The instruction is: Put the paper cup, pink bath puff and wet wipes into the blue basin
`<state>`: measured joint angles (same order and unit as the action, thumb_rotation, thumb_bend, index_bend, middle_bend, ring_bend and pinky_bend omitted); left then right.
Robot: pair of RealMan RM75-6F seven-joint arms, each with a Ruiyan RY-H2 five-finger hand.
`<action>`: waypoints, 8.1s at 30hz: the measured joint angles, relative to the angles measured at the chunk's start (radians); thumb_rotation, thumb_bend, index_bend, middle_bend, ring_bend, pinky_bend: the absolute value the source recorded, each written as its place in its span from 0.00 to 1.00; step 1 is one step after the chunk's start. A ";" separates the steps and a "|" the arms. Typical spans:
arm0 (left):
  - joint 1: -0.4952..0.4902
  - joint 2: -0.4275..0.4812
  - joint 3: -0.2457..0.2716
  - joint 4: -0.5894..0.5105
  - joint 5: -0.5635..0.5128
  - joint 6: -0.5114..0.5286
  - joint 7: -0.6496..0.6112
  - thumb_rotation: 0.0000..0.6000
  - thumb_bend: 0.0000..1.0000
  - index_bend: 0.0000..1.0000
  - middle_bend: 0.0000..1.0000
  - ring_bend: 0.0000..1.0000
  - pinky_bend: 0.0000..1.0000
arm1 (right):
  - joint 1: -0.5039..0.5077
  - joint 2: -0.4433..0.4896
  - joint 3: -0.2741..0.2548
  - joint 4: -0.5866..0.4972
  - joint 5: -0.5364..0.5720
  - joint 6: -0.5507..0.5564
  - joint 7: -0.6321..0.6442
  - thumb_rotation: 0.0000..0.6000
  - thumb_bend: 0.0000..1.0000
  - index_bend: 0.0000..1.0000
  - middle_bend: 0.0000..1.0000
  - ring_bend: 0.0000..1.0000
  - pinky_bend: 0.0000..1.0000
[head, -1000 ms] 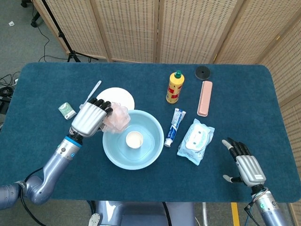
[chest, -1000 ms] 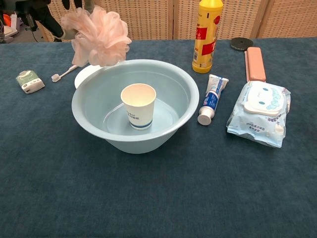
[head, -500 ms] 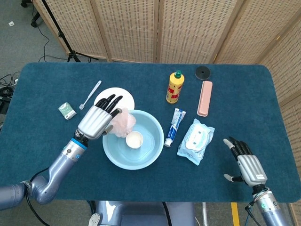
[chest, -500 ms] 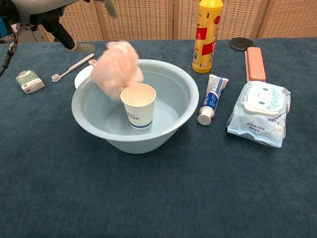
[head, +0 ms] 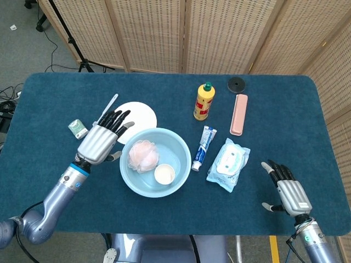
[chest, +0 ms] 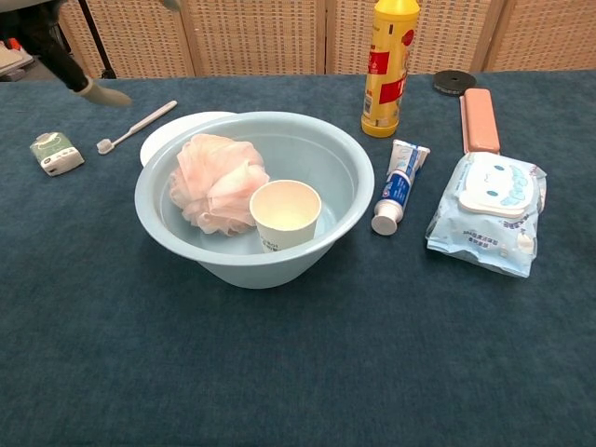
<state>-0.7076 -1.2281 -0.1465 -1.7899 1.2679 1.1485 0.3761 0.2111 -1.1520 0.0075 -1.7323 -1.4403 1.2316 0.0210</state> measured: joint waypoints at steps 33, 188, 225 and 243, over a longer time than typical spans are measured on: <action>0.335 -0.006 0.106 0.085 0.015 0.205 -0.154 1.00 0.18 0.14 0.00 0.00 0.05 | 0.123 -0.029 0.081 0.037 0.072 -0.127 -0.092 1.00 0.05 0.03 0.00 0.00 0.00; 0.379 0.052 0.073 0.050 0.128 0.111 -0.291 1.00 0.21 0.12 0.00 0.00 0.05 | 0.668 -0.053 0.247 -0.376 0.279 -0.214 -0.704 1.00 0.08 0.45 0.14 0.16 0.37; 0.385 0.040 0.070 0.053 0.126 0.128 -0.256 1.00 0.21 0.12 0.00 0.00 0.05 | 0.470 0.080 0.107 -0.307 0.299 -0.033 -0.568 1.00 0.05 0.18 0.00 0.00 0.05; 0.407 0.029 0.066 0.056 0.150 0.197 -0.198 1.00 0.21 0.12 0.00 0.00 0.03 | 0.130 0.090 0.003 -0.115 0.255 0.183 -0.236 1.00 0.05 0.14 0.00 0.00 0.01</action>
<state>-0.3007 -1.1993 -0.0810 -1.7341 1.4175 1.3453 0.1784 0.3411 -1.0623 0.0100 -1.8470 -1.1855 1.4151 -0.2146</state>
